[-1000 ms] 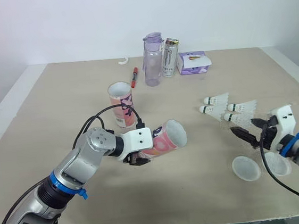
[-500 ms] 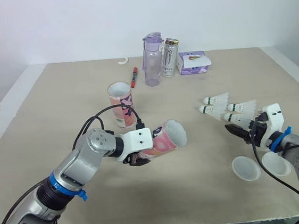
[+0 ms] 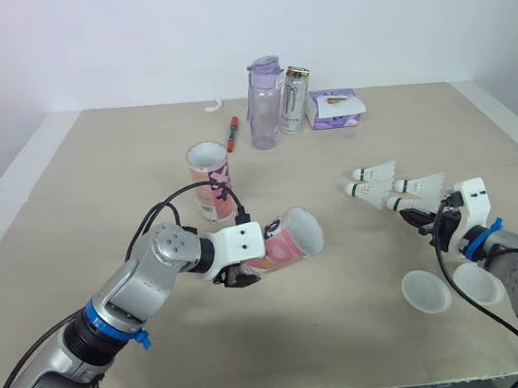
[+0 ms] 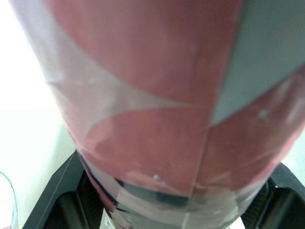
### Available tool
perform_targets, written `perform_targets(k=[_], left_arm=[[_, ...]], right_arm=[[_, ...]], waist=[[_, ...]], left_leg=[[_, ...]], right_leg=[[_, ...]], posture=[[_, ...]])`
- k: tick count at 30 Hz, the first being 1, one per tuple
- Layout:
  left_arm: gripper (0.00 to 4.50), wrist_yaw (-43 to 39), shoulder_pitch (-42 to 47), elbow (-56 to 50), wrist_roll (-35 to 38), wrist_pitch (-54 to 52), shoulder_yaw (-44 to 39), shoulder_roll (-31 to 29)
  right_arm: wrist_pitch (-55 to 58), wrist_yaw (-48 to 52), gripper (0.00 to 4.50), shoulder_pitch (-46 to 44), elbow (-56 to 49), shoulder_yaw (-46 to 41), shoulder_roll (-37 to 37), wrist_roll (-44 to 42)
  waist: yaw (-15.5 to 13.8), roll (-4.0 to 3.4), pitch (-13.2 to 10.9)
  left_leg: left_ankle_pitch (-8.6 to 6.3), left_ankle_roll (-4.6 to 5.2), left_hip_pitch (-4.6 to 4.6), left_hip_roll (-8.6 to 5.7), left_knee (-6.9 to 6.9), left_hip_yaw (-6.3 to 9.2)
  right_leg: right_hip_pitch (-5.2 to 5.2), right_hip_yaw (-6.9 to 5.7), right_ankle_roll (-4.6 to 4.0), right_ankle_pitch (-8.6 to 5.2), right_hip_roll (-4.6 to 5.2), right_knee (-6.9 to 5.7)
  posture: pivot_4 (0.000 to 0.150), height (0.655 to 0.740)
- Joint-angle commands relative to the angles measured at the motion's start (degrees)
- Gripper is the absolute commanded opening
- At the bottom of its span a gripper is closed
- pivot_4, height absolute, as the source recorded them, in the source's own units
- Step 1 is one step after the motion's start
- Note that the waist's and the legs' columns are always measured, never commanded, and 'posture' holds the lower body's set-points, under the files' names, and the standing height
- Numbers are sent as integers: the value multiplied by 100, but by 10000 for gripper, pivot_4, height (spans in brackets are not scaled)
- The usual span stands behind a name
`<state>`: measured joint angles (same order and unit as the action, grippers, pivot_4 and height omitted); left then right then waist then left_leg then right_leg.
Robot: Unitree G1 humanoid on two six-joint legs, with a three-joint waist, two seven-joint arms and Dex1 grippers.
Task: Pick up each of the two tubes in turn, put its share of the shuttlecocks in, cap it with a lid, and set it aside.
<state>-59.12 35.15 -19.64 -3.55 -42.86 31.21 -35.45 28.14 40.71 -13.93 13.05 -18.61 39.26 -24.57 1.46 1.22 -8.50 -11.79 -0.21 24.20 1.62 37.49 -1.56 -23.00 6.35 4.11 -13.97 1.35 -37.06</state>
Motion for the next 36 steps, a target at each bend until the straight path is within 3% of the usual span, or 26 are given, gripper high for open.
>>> perform_targets(k=[1,3,6,9,11,18,19,33,34,35,36], left_arm=[[30148,4,-188,315,-150,-174,299,-115],[30148,-1,-183,329,-149,-164,292,-120],[30148,-41,-174,355,-137,-125,292,-148],[30148,-87,-146,408,-134,-63,314,-157],[30148,-114,-124,437,-130,-38,334,-149],[30148,-188,-55,437,-105,-72,374,-114],[30148,-191,-49,430,-96,-96,369,-97],[30148,-111,-19,377,-42,-389,288,113],[30148,-106,-15,384,-41,-398,289,121],[30148,-103,-9,391,-41,-403,290,127],[30148,-99,-6,387,-39,-414,293,131]], right_arm=[[123,74,388,296,-816,-250,226,-149],[70,280,388,550,-1220,-238,533,-33],[-111,1031,388,709,-2217,-462,1581,43],[-1033,1873,388,340,-2953,-261,2377,231],[-1636,2219,388,-5,-3414,39,2603,276],[-2326,2469,388,-891,-4297,1194,2352,429],[-2419,2506,388,-1002,-4293,1352,2290,516],[-2909,2690,388,-1159,-4364,2076,1987,1027],[-2870,2722,5455,-1209,-4359,2127,1980,1030],[-2825,2748,6818,-1269,-4355,2174,1963,1024],[-2781,2765,10970,-1314,-4356,2203,1949,1009]], waist=[[0,0,0],[-9,-13,1],[-5,-12,0],[2,-65,-12],[44,-61,-7],[58,30,-19],[57,33,-21],[-20,45,-24],[-20,45,-24],[-20,45,-24],[-20,45,-24]], left_leg=[[0,0,0,0,0,0],[0,0,0,0,0,0],[0,0,-1,-3,-2,0],[1,2,8,-14,3,-6],[0,1,-13,-8,0,-8],[-1,-2,-82,-3,-43,18],[-3,-5,-77,-10,-42,-3],[-6,-3,-55,-17,-38,-3],[-6,-3,-55,-17,-35,-2],[-6,-3,-55,-17,-34,-2],[-6,-3,-56,-16,-33,-1]], right_leg=[[0,0,0,0,0,0],[0,0,1,-1,-1,0],[1,4,5,-3,0,0],[-9,14,11,1,10,-1],[-1,15,11,0,2,-1],[22,-10,-19,-15,4,4],[18,2,-6,-21,51,8],[21,-16,2,-30,55,9],[22,-17,2,-30,55,9],[21,-17,2,-30,55,9],[21,-17,2,-30,55,9]], posture=[[1500,7400],[1500,7400],[1500,7400],[1500,7400],[1500,7400],[1500,7400],[1500,7400],[1500,7400],[1500,7400],[1500,7400],[1500,7400]])
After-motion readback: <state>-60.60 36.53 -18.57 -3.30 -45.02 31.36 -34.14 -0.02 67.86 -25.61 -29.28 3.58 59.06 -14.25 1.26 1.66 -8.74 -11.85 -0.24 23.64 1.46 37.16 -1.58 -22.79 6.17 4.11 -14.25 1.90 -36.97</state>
